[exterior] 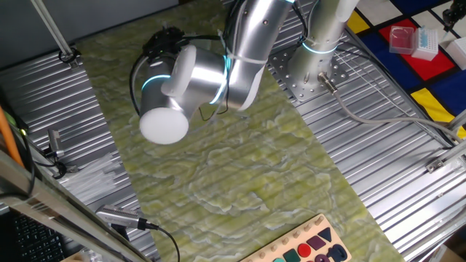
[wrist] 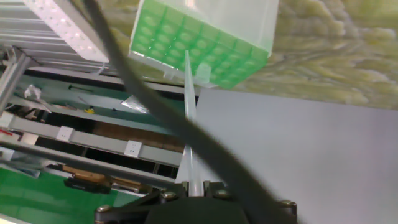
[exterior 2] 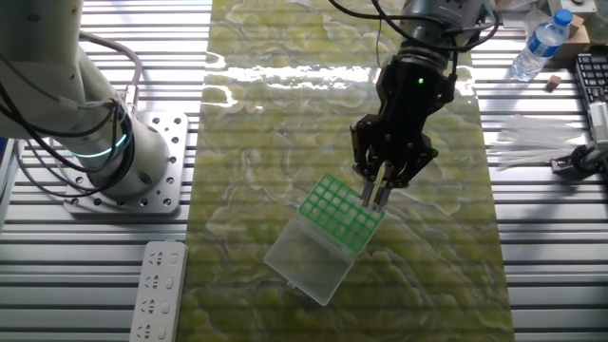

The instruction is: Insert a large pipette tip into the holder for large pipette tips

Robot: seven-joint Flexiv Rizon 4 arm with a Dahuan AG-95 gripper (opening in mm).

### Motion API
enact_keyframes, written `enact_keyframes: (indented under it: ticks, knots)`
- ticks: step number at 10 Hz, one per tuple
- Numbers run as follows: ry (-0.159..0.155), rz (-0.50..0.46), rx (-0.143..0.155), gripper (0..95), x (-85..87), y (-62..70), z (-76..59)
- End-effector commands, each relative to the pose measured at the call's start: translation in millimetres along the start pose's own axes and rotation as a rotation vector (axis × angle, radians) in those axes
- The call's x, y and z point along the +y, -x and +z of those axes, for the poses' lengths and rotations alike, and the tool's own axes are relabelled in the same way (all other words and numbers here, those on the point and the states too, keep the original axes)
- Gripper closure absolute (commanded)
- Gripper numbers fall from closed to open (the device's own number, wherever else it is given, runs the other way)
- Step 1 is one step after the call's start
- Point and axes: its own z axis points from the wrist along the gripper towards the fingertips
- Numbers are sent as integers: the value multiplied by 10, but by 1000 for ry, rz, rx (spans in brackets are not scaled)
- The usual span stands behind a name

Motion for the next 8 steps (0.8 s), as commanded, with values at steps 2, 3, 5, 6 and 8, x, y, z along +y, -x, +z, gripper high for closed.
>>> enact_keyframes:
  ticks: [2,3,5,6,8]
  knots:
    - [68,-13,13,950,17,273,328]
    - [65,-14,9,950,15,272,339]
    - [63,19,-16,950,34,237,383]
    - [57,73,-130,950,91,131,463]
    - [64,148,-228,950,154,-7,408]
